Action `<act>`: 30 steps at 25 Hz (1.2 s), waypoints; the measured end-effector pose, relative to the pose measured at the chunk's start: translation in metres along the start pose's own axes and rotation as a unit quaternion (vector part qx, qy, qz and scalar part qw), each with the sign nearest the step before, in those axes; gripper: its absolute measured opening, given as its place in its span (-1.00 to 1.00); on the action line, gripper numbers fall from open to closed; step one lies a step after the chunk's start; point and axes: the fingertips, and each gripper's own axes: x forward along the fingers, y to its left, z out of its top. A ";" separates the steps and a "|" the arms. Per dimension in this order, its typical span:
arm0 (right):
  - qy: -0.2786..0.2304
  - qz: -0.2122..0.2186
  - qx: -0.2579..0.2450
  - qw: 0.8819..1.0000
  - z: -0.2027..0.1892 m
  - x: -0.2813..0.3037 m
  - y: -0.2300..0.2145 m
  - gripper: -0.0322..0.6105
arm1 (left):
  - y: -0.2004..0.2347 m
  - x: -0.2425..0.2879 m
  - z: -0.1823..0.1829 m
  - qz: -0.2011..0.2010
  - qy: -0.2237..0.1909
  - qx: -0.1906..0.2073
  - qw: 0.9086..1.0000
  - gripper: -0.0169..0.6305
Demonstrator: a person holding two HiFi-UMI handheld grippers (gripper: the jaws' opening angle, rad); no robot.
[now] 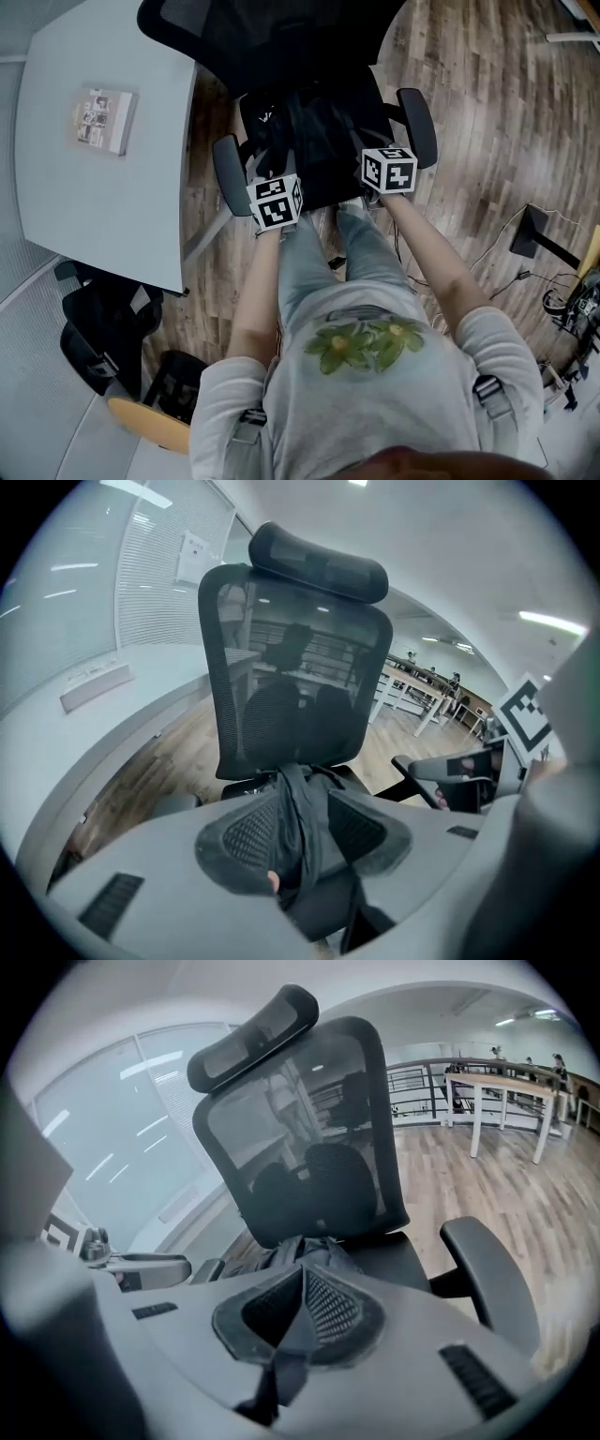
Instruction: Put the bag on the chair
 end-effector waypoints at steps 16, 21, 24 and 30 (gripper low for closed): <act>-0.060 0.047 -0.065 0.995 0.020 -0.099 0.040 -0.88 | -0.055 -0.092 0.044 -0.021 -0.067 0.038 0.997 -0.88; -0.072 0.078 -0.076 0.991 0.026 -0.125 0.057 -0.88 | -0.077 -0.106 0.041 -0.026 -0.071 0.046 0.996 -0.89; -0.074 0.090 -0.089 0.989 0.024 -0.134 0.065 -0.88 | -0.089 -0.114 0.044 -0.038 -0.083 0.050 0.995 -0.90; -0.074 0.103 -0.107 0.986 0.019 -0.145 0.073 -0.88 | -0.104 -0.127 0.046 -0.041 -0.100 0.062 0.992 -0.90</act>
